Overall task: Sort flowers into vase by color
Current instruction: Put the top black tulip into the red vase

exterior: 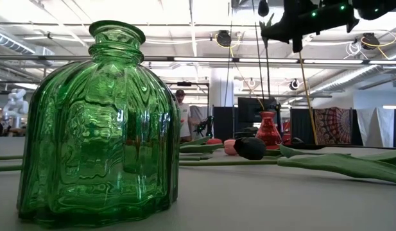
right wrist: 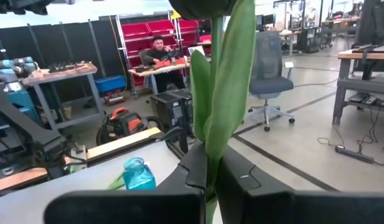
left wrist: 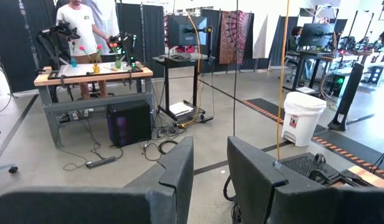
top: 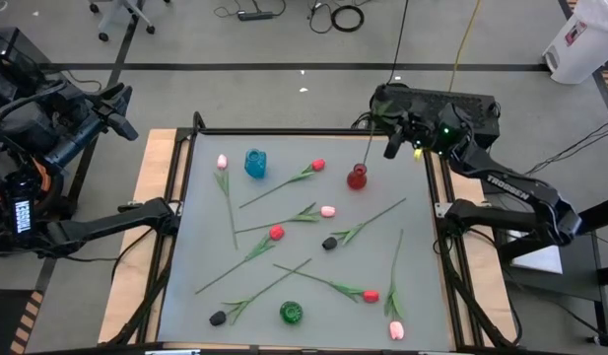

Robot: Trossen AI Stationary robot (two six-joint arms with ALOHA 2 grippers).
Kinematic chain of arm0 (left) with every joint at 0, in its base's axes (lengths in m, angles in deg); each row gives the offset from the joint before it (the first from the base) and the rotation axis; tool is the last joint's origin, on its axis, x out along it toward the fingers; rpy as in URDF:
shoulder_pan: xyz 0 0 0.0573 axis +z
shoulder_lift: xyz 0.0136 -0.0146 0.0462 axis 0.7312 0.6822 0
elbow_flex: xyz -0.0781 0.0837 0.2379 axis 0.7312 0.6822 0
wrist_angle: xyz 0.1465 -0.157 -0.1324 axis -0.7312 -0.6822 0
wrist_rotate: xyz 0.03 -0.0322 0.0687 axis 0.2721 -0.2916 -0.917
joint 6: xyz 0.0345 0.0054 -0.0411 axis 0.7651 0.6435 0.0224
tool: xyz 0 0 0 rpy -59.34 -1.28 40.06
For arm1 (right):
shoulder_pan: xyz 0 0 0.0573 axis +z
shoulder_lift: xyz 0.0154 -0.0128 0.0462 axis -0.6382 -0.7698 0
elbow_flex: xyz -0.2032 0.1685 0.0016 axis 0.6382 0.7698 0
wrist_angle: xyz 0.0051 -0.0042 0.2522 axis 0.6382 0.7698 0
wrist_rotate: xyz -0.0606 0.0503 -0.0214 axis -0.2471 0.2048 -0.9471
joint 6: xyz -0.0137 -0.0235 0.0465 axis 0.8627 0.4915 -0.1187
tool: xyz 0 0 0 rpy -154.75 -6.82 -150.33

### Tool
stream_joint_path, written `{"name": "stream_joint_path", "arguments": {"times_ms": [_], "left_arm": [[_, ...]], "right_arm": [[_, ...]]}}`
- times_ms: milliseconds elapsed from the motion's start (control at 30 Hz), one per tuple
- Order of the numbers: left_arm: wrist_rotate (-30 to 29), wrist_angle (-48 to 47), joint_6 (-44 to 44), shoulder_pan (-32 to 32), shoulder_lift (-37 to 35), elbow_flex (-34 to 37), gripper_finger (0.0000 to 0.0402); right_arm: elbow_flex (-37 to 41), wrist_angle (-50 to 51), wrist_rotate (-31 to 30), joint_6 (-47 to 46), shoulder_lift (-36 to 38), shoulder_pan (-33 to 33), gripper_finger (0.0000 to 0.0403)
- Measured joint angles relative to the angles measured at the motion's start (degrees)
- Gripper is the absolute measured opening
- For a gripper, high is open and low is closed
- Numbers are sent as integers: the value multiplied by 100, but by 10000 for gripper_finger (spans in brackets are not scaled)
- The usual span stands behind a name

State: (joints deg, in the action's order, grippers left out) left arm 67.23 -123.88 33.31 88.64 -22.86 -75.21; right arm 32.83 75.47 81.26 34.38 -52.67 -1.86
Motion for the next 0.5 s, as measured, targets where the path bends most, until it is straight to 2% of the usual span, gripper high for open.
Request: {"name": "stream_joint_path", "arguments": {"times_ms": [500], "left_arm": [[0, -1, 0, 0, 1, -1, 105]], "right_arm": [[0, -116, 62, -67, -431, 0, 9]]}}
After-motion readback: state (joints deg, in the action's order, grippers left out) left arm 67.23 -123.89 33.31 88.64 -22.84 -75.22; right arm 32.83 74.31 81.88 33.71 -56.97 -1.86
